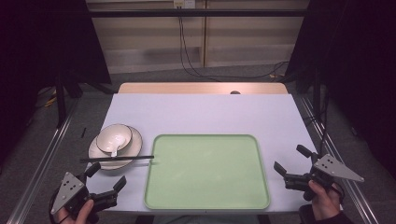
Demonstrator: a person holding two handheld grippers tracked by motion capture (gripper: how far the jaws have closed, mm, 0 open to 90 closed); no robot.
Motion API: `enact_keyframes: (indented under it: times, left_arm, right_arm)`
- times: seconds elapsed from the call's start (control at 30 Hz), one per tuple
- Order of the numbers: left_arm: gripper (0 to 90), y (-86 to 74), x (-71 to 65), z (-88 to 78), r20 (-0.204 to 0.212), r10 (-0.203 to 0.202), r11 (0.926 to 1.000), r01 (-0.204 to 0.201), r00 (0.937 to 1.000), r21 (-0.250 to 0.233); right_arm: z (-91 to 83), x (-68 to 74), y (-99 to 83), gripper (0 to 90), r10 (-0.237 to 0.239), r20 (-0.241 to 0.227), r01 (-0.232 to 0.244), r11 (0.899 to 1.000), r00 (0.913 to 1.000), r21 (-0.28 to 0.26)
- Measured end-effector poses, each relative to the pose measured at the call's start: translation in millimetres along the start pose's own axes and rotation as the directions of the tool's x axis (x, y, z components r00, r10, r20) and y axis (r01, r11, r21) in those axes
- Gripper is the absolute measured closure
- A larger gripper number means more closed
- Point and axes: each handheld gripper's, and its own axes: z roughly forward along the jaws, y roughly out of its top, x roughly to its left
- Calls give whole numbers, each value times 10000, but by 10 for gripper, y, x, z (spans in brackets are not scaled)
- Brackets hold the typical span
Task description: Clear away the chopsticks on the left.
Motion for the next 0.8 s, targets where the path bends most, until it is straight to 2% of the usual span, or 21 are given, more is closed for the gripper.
enact_keyframes:
  times: [0.1, 0.2, 0.47, 0.5, 0.63, 0.7, 0.73, 0.77, 0.8]
  left_arm:
    - [15, 3, 6, -8, -15, 160, 9999, -160, 9999, 18]
    - [15, -3, 22, -3, 110, 72, 9999, -73, 9999, 109]
    - [15, -5, 96, -17, 351, 250, 9986, -266, 9991, 462]
    - [15, -8, 109, -20, 501, 226, 9985, -251, 9985, 490]
    - [15, -20, 132, -29, 499, 124, 9974, -159, 9987, 696]
    - [12, -22, 137, -10, 632, 124, 9961, -178, 9979, 869]
    - [14, -11, 150, 9, 663, -176, 9957, 115, 9976, 920]
    - [14, 3, 151, 17, 424, -156, 9945, 111, 9990, 1040]
    - [16, 3, 151, 17, 424, -156, 9945, 111, 9990, 1040]
  right_arm:
    - [-4, 4, 1, 0, -44, -36, 44, 10000, 10000, 19]
    - [3, -3, -5, 0, -51, -68, 52, 9999, 10000, 145]
    - [31, -5, -17, 0, 30, -55, -27, 9993, 10000, 386]
    - [31, -5, -17, 0, 30, -55, -27, 9993, 10000, 386]
    - [33, -3, -22, 0, 64, -71, -61, 9991, 10000, 409]
    - [33, -4, -22, 0, 72, -113, -68, 9991, 9999, 425]
    - [40, -1, -23, 0, 121, -126, -115, 9991, 9998, 402]
    - [42, 1, -23, 0, 91, -180, -84, 9991, 9998, 407]
    - [45, 0, -24, 0, 49, -187, -42, 9992, 9998, 405]
